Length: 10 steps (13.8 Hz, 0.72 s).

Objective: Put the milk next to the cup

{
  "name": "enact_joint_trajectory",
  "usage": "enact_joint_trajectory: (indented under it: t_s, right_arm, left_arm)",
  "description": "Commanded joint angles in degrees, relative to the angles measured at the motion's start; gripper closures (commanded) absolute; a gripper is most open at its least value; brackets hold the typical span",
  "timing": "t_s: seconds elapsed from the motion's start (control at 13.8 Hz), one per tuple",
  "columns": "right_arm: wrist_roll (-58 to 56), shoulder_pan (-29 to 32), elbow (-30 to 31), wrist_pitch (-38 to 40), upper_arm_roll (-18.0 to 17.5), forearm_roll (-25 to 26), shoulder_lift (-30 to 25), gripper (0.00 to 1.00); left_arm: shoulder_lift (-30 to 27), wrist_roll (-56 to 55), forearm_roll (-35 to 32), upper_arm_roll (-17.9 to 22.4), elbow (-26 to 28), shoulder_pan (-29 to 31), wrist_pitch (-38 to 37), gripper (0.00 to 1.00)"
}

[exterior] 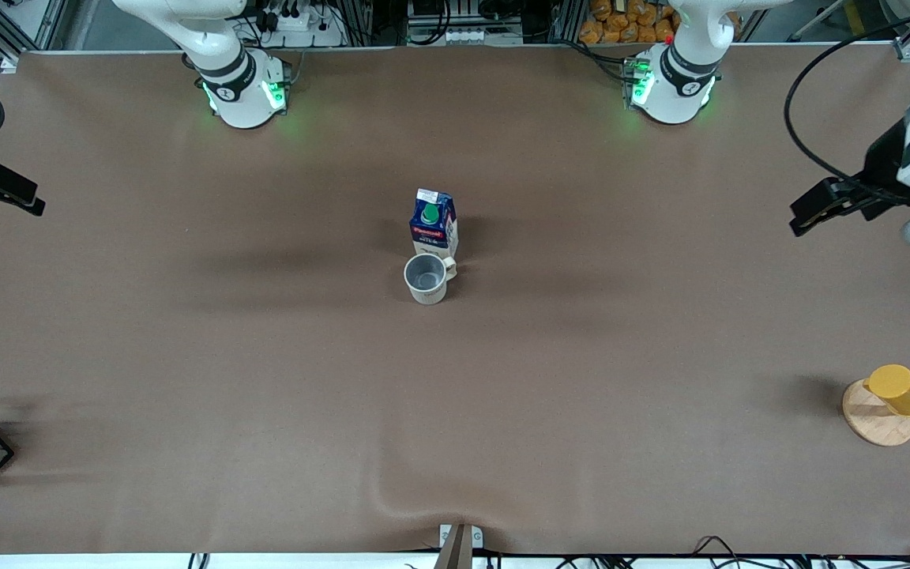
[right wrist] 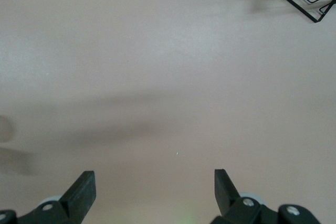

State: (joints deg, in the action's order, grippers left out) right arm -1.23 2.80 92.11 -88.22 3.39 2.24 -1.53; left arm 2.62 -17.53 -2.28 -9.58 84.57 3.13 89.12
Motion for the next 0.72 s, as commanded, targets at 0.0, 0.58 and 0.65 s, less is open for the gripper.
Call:
enact_joint_trajectory:
  t_s: [0.0, 0.58, 0.65]
  right_arm:
    - [-0.5, 1.2, -0.9, 0.7, -0.8, 0.4, 0.2, 0.00]
    - [-0.1, 1.3, -0.9, 0.3, -0.7, -0.6, 0.2, 0.00]
    - [0.0, 1.3, -0.9, 0.3, -0.7, -0.7, 0.2, 0.00]
  left_arm:
    - [-2.6, 3.1, 1.1, 1.5, 2.1, -0.5, -0.7, 0.00]
    - [-2.7, 7.6, 4.3, 3.7, 1.6, -0.9, -4.5, 0.00]
    - [-2.8, 7.6, 4.3, 3.8, 1.5, -1.5, -4.7, 0.00]
